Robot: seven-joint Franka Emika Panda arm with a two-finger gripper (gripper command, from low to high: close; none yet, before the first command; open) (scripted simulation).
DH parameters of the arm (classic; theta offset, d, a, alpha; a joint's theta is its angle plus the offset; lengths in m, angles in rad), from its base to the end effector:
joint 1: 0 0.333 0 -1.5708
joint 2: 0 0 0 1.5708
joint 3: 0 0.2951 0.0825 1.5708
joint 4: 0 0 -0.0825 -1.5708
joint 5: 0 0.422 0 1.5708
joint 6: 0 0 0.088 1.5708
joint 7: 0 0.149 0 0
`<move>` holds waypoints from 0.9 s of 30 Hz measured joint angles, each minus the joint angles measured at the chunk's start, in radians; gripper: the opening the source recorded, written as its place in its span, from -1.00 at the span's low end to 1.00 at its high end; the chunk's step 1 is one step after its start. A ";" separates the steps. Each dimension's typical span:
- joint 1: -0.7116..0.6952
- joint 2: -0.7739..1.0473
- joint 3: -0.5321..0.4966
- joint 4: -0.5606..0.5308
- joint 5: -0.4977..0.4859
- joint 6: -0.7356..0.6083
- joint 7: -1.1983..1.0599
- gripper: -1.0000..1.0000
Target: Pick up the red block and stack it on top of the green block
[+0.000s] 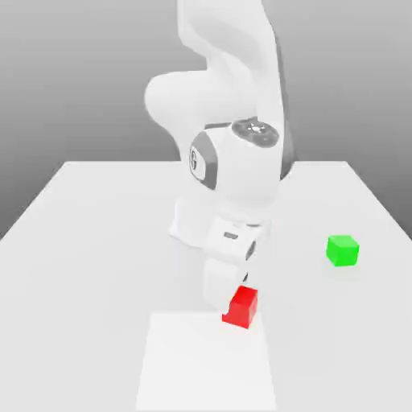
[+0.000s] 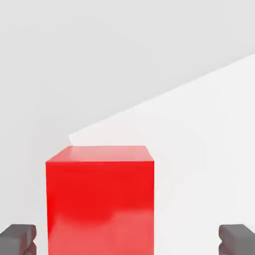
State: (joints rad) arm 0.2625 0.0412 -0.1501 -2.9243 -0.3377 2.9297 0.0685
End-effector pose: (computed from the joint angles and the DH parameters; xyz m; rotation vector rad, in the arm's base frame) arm 0.3255 0.0534 0.0709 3.0135 0.5725 -0.0450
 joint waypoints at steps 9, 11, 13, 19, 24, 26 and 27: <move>-0.045 0.101 0.054 -0.001 0.047 0.121 -0.035 0.00; -0.092 0.119 0.105 -0.005 0.077 0.151 -0.060 0.00; -0.145 0.135 0.157 -0.009 0.087 0.176 -0.072 -1.00; -0.159 0.138 0.171 -0.009 0.089 0.179 -0.074 -1.00; -0.094 0.105 0.094 0.001 0.013 0.123 -0.012 -1.00; -0.073 0.085 0.068 0.004 -0.012 0.093 0.008 -1.00; -0.068 0.075 0.062 0.005 -0.022 0.079 0.017 -1.00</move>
State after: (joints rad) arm 0.1945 0.1160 -0.0883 -2.9191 -0.3599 3.0084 0.0852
